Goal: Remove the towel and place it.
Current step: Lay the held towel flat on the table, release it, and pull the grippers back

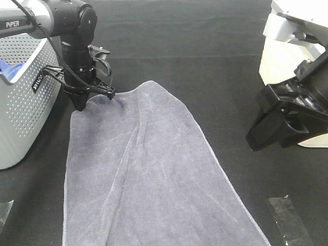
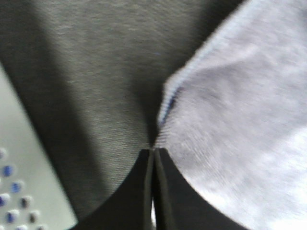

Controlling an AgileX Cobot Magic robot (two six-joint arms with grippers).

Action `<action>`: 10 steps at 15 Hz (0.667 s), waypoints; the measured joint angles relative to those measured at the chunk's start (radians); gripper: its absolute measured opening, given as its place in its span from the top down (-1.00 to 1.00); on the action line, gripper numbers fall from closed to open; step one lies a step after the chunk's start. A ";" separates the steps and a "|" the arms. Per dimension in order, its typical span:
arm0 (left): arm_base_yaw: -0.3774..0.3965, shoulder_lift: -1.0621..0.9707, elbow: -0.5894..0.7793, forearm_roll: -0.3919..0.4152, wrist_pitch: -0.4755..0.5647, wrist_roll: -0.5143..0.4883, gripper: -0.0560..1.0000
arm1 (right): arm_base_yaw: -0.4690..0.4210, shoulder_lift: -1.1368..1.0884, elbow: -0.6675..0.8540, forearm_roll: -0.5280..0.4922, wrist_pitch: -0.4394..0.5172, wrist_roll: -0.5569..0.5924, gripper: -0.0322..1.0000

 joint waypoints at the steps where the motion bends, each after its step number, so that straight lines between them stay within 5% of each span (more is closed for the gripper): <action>1: -0.005 -0.002 -0.002 -0.010 0.002 0.001 0.89 | 0.000 0.000 0.000 0.000 0.000 0.000 -0.15; 10: -0.116 -0.008 -0.151 -0.001 0.002 0.019 0.89 | 0.000 0.000 0.000 0.000 0.001 0.000 -0.15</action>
